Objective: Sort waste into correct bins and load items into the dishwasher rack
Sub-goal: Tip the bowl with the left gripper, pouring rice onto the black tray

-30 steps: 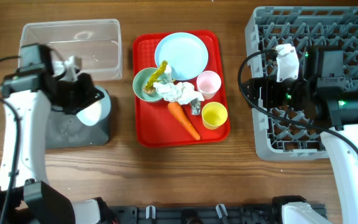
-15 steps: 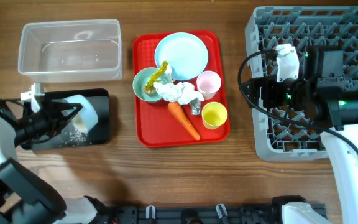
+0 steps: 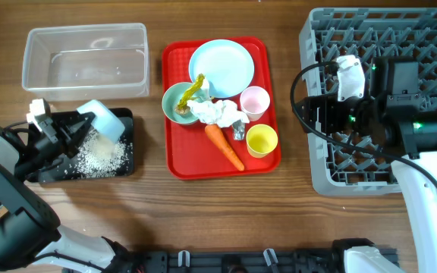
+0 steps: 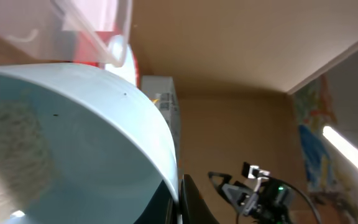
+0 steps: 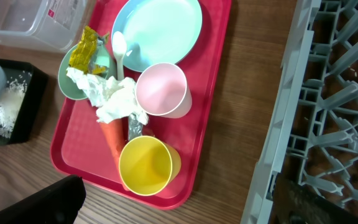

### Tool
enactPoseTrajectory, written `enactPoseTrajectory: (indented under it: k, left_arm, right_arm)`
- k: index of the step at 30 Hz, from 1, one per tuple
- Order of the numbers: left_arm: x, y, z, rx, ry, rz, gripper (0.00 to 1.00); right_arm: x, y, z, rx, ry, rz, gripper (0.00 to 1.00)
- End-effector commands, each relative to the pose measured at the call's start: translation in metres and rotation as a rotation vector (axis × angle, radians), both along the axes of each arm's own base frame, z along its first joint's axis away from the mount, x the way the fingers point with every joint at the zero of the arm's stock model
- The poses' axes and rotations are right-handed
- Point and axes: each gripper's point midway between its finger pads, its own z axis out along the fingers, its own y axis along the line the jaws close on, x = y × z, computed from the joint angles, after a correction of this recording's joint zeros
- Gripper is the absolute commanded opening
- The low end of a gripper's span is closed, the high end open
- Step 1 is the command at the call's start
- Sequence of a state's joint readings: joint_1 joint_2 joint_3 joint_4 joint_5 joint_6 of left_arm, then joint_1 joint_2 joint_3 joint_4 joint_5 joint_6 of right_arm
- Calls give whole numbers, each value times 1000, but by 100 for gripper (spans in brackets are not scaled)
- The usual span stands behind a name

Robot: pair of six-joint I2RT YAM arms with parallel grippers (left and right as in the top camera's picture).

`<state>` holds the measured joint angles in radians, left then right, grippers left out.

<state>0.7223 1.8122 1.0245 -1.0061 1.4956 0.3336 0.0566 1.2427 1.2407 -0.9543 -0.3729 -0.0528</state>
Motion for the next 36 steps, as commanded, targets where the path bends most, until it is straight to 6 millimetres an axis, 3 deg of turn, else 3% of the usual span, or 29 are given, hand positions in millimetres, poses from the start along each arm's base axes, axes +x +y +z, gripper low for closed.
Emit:
enactPoseTrajectory:
  k: [1,17,22,24,26,31,34,36]
  left_arm:
    - [2,4,11,-83,-26,27,4]
    - [2,5,14,-136,34,31,4]
    - [-2,1,54,-82,-27,28,4]
    - [-4,-1,60,-22,-68,23,4]
    - [-4,2,42,153,-39,12,4]
    - [-4,0,48,123,-56,12,4]
    - [-3,-15,52,137,-77,-34,4]
    - [-4,-37,55,193,-111,-102,4]
  right_arm:
    - [3,0,4,-6,-6,-1,100]
    - [-2,-3,-2,-23,26,-12,100]
    - [-2,-6,-3,-39,27,-21,99]
    - [-2,-6,-3,-39,27,-21,100]
    - [-2,-6,-3,-42,24,-17,100]
    - [-2,-6,-2,-52,16,-2,100]
    - [-2,-6,-2,-51,16,-3,100]
    - [-1,-6,-2,-50,13,-3,100]
